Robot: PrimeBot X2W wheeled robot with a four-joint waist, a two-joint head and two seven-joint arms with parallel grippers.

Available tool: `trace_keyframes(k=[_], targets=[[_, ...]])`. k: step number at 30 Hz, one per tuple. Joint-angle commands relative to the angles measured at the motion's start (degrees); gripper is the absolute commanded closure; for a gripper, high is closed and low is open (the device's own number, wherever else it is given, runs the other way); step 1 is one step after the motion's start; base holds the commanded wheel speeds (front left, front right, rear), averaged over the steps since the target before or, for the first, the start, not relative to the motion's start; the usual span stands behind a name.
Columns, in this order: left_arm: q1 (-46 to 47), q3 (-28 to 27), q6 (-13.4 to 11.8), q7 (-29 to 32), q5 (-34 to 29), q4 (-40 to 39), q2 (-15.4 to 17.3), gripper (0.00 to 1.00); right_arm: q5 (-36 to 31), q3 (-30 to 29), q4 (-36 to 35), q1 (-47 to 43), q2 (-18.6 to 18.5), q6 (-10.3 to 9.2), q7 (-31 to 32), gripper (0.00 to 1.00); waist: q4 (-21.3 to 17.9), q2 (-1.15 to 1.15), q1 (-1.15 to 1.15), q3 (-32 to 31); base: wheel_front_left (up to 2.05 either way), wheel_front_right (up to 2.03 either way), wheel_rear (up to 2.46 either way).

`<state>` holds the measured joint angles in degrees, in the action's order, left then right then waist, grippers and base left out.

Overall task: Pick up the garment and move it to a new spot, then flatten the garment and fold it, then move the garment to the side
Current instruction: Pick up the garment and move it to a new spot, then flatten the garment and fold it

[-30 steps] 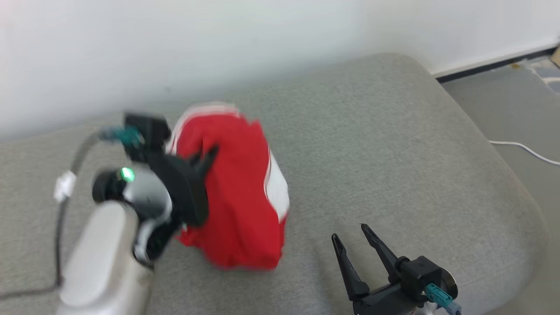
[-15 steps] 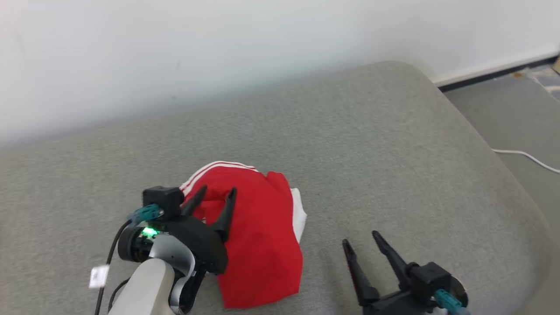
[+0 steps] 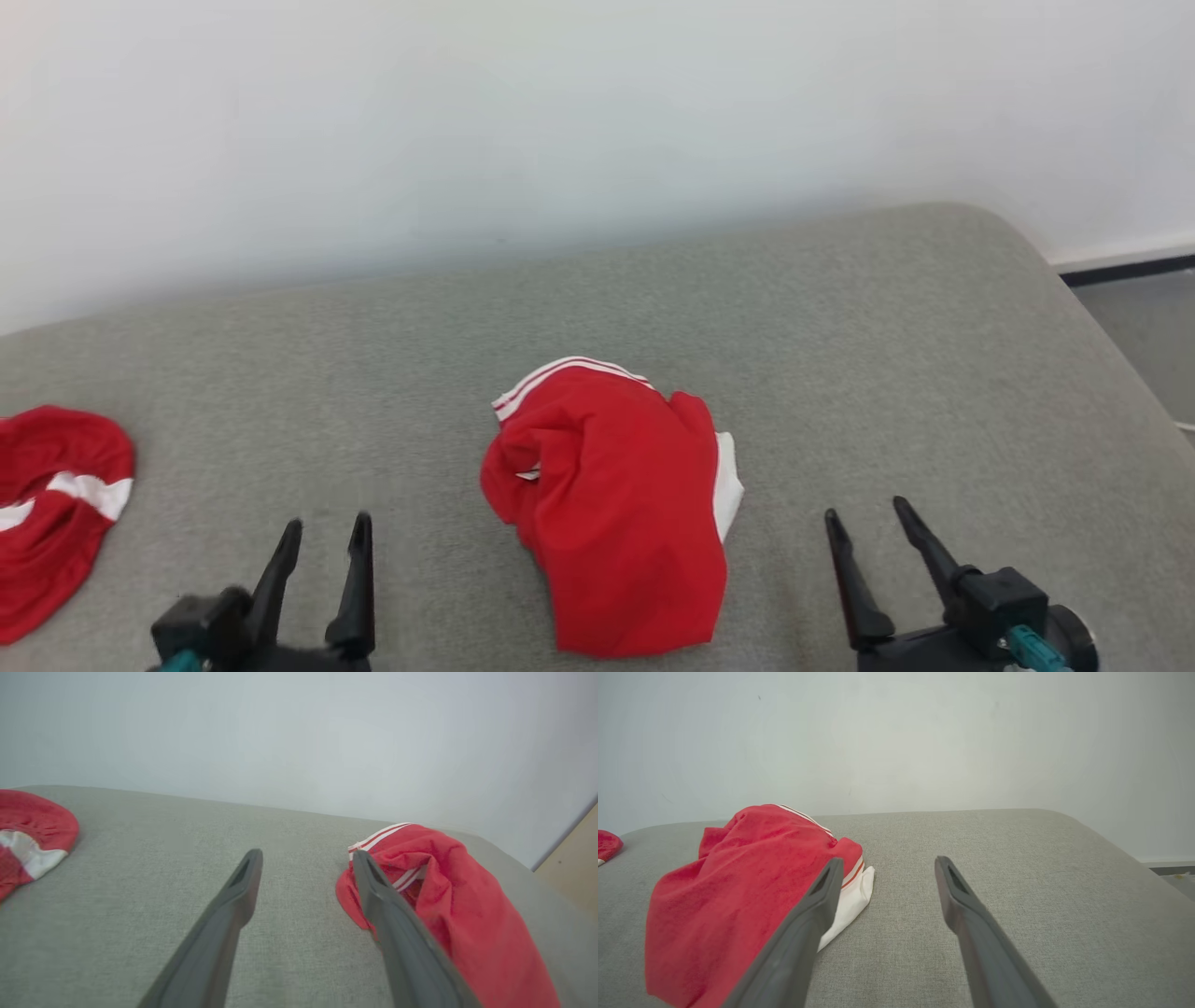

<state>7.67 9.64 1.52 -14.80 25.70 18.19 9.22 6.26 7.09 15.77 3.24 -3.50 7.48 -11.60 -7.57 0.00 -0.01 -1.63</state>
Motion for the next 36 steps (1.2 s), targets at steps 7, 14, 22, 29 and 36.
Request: trace_keyframes(k=[7, 14, 22, 29, 36], targets=[[-10.4, -3.1, -0.9, -0.3, -3.4, -7.6, -0.1, 0.00, -0.8, -2.3, -1.7, -1.7, -2.2, 0.03, 0.9, 0.00, 5.9, 0.00, 0.01, -2.8, 0.00, 0.00, 0.00], [-14.4, -5.0, -0.3, -0.4, -4.6, -9.6, -1.1, 0.00, 0.2, -2.8, -1.6, -2.3, -2.9, 0.03, 1.1, 0.00, 7.9, 0.00, 0.01, -2.8, 0.00, 0.00, 0.00], [-15.7, -6.7, 0.6, -0.4, -6.3, -9.9, -2.4, 0.00, 0.3, -3.6, -1.5, -2.2, -2.2, 0.03, 1.0, 0.00, 8.0, 0.00, 0.01, -2.4, 0.00, 0.00, 0.00], [-14.5, -7.7, 1.4, -0.4, -7.2, -10.4, -3.3, 0.00, 0.3, -4.0, -1.3, -2.2, -2.0, 0.03, 1.1, 0.00, 7.9, 0.00, 0.01, -2.4, 0.00, 0.00, 0.00], [-14.0, -8.1, 2.0, -0.4, -7.7, -10.2, -3.8, 0.00, 0.0, -3.9, -1.2, -2.5, -1.5, 0.03, 1.0, 0.00, 7.8, 0.00, 0.01, -2.5, 0.00, 0.00, 0.00]])
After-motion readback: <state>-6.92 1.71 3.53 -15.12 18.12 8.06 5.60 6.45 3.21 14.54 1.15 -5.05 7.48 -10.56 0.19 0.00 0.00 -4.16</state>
